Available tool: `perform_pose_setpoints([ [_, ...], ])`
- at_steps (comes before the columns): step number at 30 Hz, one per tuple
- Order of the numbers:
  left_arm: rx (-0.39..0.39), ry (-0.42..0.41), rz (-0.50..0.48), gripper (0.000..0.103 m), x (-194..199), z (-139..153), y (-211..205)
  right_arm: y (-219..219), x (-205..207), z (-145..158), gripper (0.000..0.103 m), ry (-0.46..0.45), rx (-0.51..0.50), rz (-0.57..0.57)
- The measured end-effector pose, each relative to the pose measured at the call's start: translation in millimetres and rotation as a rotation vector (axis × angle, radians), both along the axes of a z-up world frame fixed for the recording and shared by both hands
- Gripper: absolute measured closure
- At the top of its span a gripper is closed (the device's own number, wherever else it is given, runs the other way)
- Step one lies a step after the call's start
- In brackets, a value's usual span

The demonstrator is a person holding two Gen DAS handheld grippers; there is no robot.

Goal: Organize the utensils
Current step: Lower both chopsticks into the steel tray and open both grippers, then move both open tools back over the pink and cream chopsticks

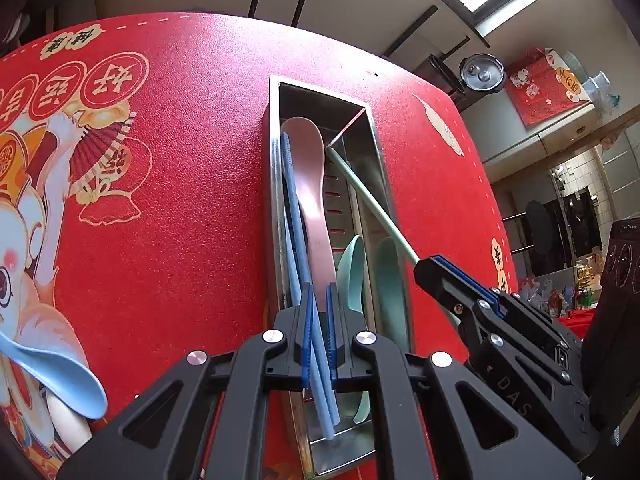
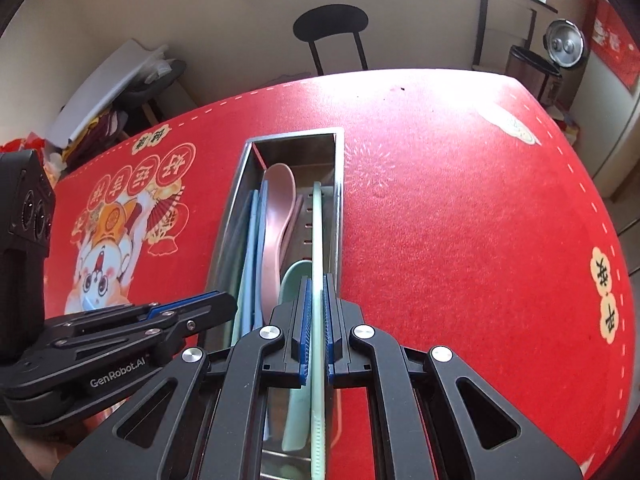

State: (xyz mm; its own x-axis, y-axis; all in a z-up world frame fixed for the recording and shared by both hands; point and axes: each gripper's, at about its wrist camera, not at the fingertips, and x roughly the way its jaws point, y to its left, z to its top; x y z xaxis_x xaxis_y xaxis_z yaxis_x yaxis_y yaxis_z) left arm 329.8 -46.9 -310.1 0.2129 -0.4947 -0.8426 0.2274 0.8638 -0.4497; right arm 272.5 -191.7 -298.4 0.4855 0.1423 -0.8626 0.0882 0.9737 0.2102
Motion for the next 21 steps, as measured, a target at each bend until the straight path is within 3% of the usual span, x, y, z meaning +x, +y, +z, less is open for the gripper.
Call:
perform_pose_setpoints([
  [7, 0.001, -0.033, 0.016, 0.097, -4, 10, 7, -1, -10, -6, 0.096, 0.079, 0.143, -0.031],
  [11, 0.024, -0.088, 0.009, 0.095, -11, 24, 17, 1, -22, 0, 0.095, 0.07, 0.145, -0.04],
  [13, 0.039, -0.117, 0.011, 0.087, -16, 32, 24, 2, -27, 4, 0.095, 0.059, 0.132, -0.042],
  [16, 0.065, -0.166, 0.011, 0.056, -26, 42, 41, 7, -39, 11, 0.091, 0.042, 0.101, -0.03],
  [18, 0.095, -0.201, 0.01, 0.042, -33, 50, 53, 11, -48, 15, 0.064, 0.022, 0.084, -0.017],
  [19, 0.109, -0.215, 0.014, 0.034, -36, 52, 60, 14, -54, 18, 0.045, 0.004, 0.079, -0.015],
  [21, 0.128, -0.231, 0.028, 0.023, -43, 56, 78, 17, -65, 23, 0.044, -0.032, 0.075, -0.001],
])
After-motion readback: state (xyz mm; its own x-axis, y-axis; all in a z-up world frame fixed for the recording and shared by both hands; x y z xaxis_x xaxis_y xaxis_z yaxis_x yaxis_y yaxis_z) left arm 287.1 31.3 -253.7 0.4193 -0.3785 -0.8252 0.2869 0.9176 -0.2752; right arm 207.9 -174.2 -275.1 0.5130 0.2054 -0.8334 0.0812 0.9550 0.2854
